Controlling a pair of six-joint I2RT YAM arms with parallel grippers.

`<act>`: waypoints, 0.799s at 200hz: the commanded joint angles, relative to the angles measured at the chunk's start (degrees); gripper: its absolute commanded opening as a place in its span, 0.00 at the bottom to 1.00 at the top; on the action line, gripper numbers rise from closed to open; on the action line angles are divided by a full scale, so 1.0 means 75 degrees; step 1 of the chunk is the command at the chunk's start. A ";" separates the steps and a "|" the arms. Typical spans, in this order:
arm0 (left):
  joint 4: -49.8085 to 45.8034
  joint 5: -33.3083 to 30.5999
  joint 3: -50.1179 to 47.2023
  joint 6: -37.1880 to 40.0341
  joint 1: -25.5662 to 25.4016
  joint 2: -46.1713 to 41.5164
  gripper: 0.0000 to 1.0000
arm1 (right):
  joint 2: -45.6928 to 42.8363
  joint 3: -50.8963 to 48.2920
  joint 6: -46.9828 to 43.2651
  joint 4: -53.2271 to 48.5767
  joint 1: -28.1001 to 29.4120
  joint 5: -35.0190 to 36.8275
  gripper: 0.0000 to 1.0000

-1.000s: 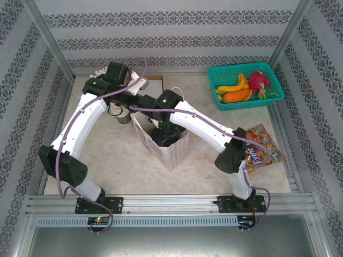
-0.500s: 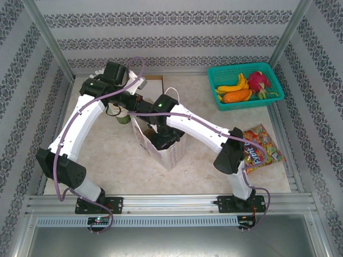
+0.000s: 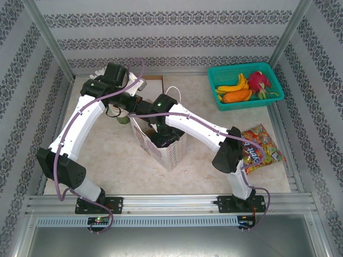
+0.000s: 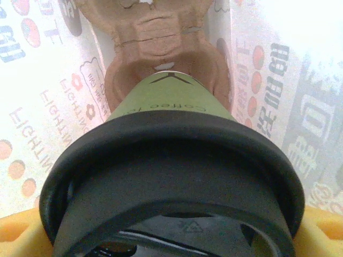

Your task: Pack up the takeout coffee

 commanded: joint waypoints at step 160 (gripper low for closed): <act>0.0307 0.0081 -0.0240 -0.0067 0.0037 -0.0356 0.00 | -0.0078 -0.0099 -0.0056 -0.0803 -0.0209 0.0439 0.59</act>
